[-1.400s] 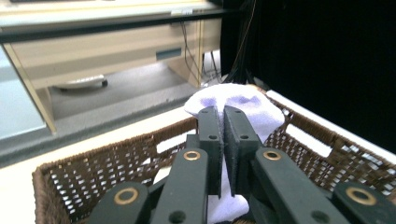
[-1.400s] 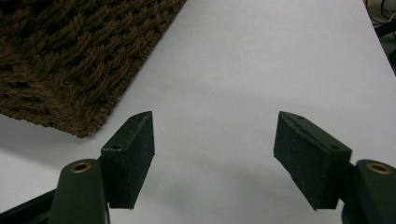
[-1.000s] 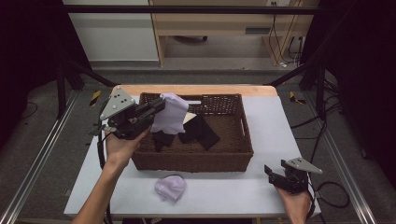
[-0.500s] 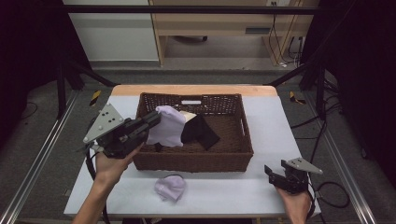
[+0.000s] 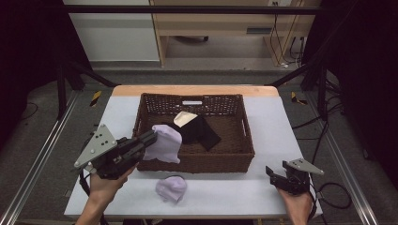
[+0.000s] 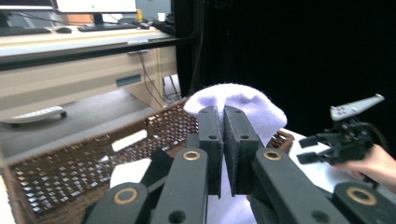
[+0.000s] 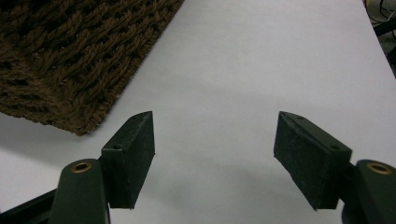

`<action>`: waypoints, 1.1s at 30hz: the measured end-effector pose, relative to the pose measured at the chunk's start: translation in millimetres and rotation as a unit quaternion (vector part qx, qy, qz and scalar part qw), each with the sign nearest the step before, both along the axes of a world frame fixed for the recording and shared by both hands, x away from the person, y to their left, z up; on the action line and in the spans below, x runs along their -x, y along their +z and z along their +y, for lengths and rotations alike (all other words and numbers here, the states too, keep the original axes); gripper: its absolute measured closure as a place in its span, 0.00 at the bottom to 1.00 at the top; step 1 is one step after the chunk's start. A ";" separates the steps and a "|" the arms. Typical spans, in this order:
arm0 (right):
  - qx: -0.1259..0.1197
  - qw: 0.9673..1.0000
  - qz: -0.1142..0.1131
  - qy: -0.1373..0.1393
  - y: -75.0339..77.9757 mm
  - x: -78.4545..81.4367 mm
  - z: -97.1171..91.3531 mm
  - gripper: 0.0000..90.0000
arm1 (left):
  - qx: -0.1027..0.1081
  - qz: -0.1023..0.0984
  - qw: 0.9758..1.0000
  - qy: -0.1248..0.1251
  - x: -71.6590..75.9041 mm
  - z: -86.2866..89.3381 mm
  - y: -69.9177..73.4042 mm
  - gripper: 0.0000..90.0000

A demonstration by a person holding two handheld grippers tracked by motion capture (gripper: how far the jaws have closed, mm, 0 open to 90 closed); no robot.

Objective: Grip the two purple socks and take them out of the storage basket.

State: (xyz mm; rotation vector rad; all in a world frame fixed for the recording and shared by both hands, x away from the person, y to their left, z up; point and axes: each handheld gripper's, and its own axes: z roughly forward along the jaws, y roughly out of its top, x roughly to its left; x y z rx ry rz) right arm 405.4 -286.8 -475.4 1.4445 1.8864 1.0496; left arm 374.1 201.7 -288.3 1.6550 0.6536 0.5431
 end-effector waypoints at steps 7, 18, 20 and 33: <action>-0.001 1.000 0.001 0.000 0.1 0.6 0.4 0.32 | -0.020 0.024 0.999 -0.012 13.7 -1.0 -26.8 0.94; 0.000 1.000 0.004 0.000 -0.6 0.3 0.7 0.32 | -0.060 0.090 0.994 -0.020 11.6 -9.9 -79.0 0.94; 0.000 1.000 0.005 0.002 -0.5 0.4 1.0 0.32 | -0.076 0.101 0.992 -0.019 8.7 -14.1 -89.4 0.94; 0.003 1.000 0.008 0.004 -2.1 -0.6 1.0 0.32 | -0.128 0.164 0.978 -0.012 -14.2 -31.0 -148.1 0.93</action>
